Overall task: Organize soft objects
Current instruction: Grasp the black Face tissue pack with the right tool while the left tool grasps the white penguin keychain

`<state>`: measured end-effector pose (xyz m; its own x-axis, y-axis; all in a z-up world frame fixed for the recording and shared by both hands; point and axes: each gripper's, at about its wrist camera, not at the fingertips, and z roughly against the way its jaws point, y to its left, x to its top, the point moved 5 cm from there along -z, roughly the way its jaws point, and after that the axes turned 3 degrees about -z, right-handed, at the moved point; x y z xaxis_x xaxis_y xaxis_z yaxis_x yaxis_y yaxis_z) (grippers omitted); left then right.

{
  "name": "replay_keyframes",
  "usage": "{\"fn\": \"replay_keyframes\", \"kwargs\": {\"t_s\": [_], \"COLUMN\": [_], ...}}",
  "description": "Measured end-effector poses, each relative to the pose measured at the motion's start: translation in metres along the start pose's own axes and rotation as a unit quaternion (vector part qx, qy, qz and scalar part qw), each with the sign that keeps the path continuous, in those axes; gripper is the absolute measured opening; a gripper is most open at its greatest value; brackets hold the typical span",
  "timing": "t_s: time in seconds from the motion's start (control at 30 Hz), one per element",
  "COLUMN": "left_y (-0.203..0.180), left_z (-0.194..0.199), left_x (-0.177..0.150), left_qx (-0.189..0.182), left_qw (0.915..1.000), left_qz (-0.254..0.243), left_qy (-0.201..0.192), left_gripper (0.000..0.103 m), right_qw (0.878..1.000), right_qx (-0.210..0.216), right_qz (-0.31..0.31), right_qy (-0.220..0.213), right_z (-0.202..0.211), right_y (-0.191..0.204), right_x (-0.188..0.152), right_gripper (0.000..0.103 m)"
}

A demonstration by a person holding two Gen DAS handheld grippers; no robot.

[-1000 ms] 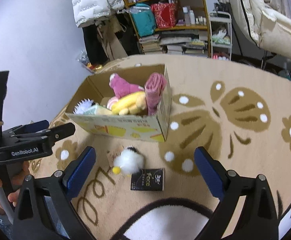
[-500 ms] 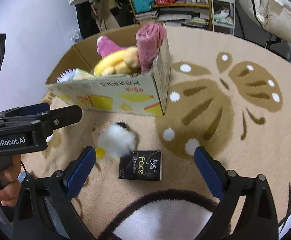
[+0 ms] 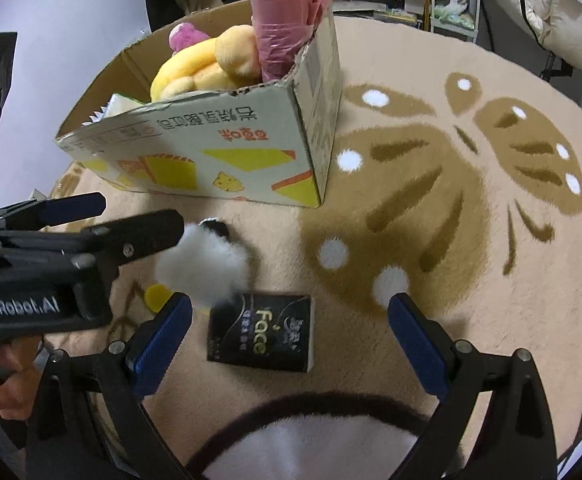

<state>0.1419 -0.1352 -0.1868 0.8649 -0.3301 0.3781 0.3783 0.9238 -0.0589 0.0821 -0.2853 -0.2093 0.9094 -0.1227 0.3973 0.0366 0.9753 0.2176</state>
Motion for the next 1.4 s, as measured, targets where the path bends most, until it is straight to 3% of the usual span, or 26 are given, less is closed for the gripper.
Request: {"fn": "replay_keyframes", "kwargs": {"t_s": [0.67,0.93,1.0,1.13,1.23,1.27,1.4], "left_y": [-0.023,-0.034,-0.025,-0.023,-0.017,-0.014,-0.004], "left_z": [-0.039,-0.055,-0.058,-0.062,-0.061,-0.062,-0.061], "left_x": [-0.008,-0.011,-0.015,-0.017,-0.017,-0.017,-0.017], "left_qx": [-0.004,0.008,0.007,0.001,0.007,0.013,0.009], "left_qw": [0.9981,0.997,0.9969,0.9968,0.9966,0.9964,0.9965], "left_qz": [-0.033,-0.036,-0.033,-0.021,-0.026,-0.026,-0.007], "left_qy": [0.053,0.068,0.07,0.077,0.078,0.079,0.083], "left_gripper": [0.098,0.09,0.08,0.074,0.061,0.052,0.039], "right_qw": [0.999,0.998,0.998,0.998,0.997,0.997,0.996], "right_qx": [0.011,0.008,0.007,0.002,-0.003,-0.007,-0.028], "right_qz": [0.022,0.029,0.031,0.039,0.049,0.053,0.058], "right_qy": [0.04,0.051,0.052,0.056,0.058,0.06,0.058], "right_z": [-0.028,-0.036,-0.038,-0.043,-0.045,-0.047,-0.052], "right_y": [0.01,0.015,0.018,0.026,0.03,0.031,0.039], "right_x": [-0.007,-0.012,-0.012,-0.014,-0.016,-0.017,-0.019], "right_gripper": [0.103,0.098,0.097,0.097,0.097,0.096,0.078]}}
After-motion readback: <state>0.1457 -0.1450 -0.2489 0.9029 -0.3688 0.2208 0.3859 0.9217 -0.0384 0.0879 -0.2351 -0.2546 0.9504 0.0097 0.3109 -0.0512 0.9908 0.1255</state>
